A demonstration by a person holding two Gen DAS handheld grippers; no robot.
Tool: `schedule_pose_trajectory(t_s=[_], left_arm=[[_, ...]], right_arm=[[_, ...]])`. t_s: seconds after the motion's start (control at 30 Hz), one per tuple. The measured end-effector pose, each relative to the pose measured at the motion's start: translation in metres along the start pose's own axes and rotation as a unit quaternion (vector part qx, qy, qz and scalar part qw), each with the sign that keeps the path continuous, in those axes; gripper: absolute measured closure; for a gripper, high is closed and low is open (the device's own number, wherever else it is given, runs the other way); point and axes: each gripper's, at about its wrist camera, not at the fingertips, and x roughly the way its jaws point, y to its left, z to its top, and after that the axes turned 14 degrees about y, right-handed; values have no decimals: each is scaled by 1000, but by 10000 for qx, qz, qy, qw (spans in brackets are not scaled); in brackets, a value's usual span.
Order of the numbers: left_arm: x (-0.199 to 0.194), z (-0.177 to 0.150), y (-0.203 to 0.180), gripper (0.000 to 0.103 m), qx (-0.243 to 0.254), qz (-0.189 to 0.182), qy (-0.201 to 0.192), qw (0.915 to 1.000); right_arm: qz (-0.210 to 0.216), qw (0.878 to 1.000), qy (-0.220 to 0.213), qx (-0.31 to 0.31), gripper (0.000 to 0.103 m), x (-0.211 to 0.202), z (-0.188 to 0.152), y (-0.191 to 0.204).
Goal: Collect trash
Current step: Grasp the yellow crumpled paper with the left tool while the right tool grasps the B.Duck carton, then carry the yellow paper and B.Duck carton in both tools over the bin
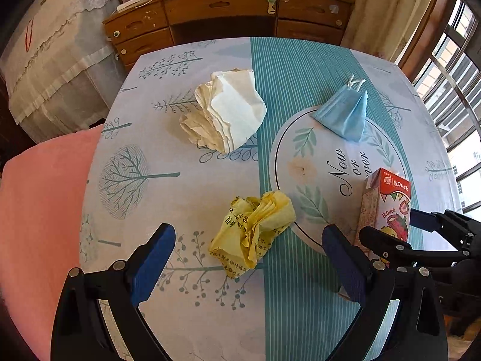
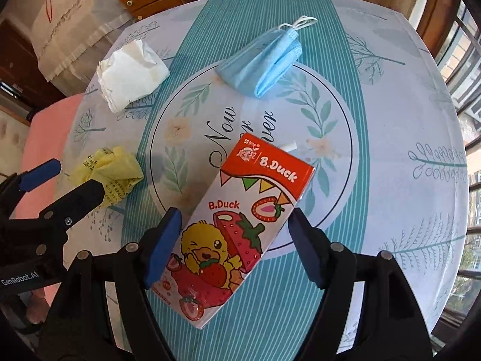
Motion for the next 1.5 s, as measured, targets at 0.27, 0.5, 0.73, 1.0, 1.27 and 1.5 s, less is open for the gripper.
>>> schedule_pose_trajectory(t_s=[0.27, 0.5, 0.73, 1.0, 1.27, 1.5], left_arm=[[24, 9, -5, 4, 349, 3, 349, 9988], [41, 21, 0, 5, 297, -16, 614, 9977], [61, 26, 6, 39, 92, -180, 905, 9957], [47, 7, 6, 64, 4, -131, 633, 9979], [-2, -56, 4, 64, -55, -276, 362, 9989], [-65, -141, 8, 64, -7, -596, -145, 9981]], right_arm=[[-154, 9973, -55, -710, 39, -3, 0, -2], [45, 9983, -13, -587, 43, -9, -7, -26], [119, 9986, 17, -521, 43, -12, -21, -36], [237, 9986, -102, -460, 44, -25, -44, -37], [427, 9979, -394, -273, 47, -56, -84, -31], [480, 9936, -1018, 14, 47, -92, -148, -14]])
